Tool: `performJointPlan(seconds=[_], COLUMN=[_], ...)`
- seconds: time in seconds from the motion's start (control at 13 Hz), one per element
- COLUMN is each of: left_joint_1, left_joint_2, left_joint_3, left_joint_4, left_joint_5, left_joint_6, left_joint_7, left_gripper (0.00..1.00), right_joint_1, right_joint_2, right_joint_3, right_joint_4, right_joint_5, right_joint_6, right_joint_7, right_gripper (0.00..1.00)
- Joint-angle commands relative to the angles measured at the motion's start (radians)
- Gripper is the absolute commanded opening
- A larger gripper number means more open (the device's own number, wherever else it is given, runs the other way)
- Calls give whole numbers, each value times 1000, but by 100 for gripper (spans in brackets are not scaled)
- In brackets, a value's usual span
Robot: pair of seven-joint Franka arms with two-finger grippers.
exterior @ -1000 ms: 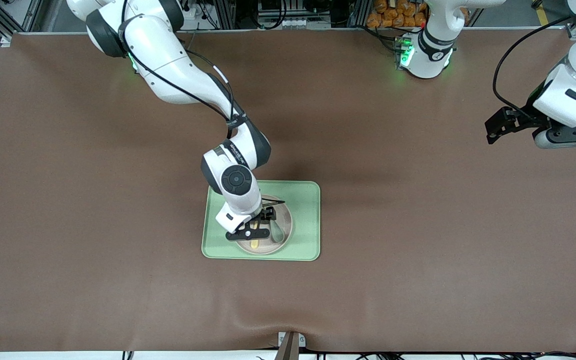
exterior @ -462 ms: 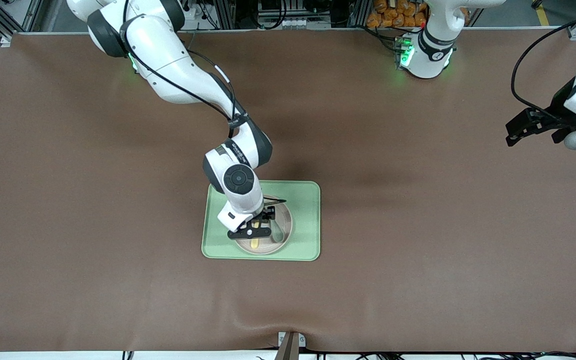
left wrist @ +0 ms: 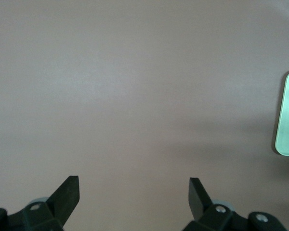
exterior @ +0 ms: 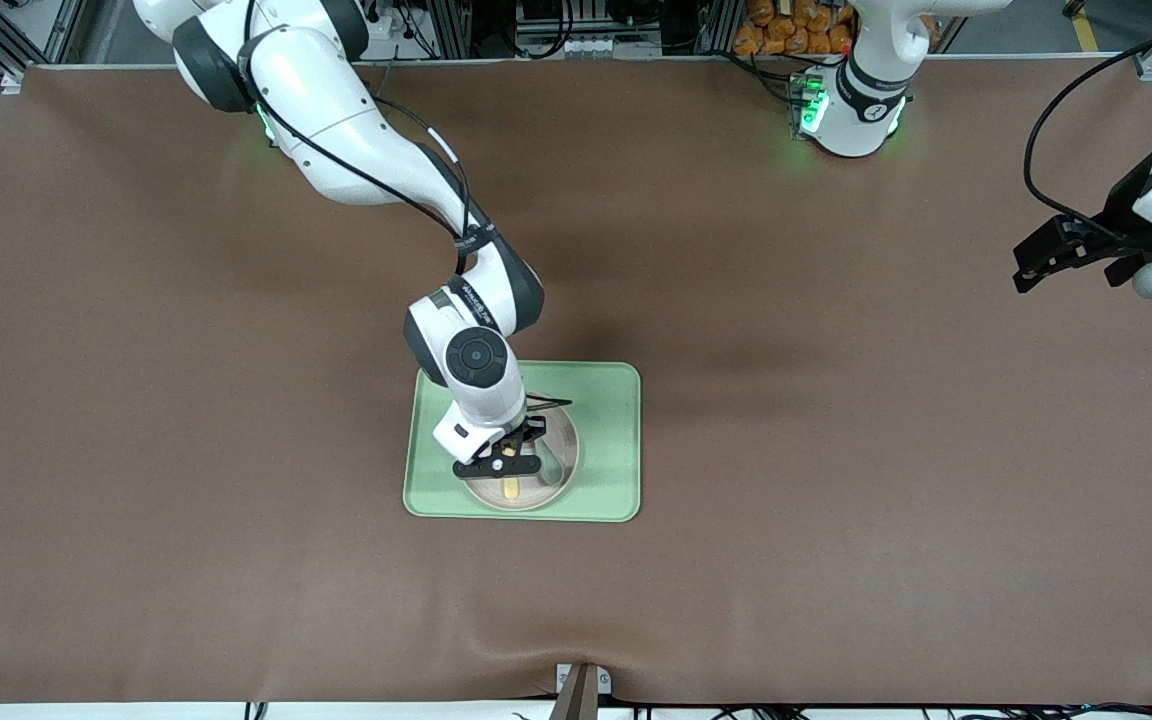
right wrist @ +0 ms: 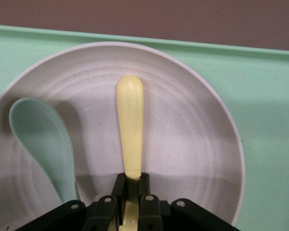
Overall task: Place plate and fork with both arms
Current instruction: 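Grasp the yellow fork handle with the right gripper and lift it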
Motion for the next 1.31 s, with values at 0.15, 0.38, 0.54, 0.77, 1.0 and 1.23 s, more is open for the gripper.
performJointPlan(seconds=[0.15,0.38,0.54,0.77,1.0,1.23], left_joint_1=[-3,-3,-5,-5,-6,-8], left_joint_2=[7,7,9,9,10,10], left_joint_3=[1,1,1,1,1,1], left_joint_4=[16,15,13,13,13,15], left_joint_5=[-20,-20,-20,-20,-20,-20], left_joint_6=[-2,-2,-2,-2,-2,-2], left_joint_7=[13,15,15,17,18,18], left_gripper=[100,100,100,100,100,100], right_joint_1=[7,-4,-9,-22,-68,-139], right_joint_2=[-8,-31,-54,-79,-129,-189], right_joint_3=[-2,-1,-2,-1,-2,-1], right_joint_4=[-10,-8,-8,-7,-11,-46], right_joint_5=[4,36,74,76,88,110], right_joint_6=[0,-5,-10,-43,-104,-157], right_joint_7=[32,27,24,24,32,16], right_gripper=[0,0,0,0,0,0])
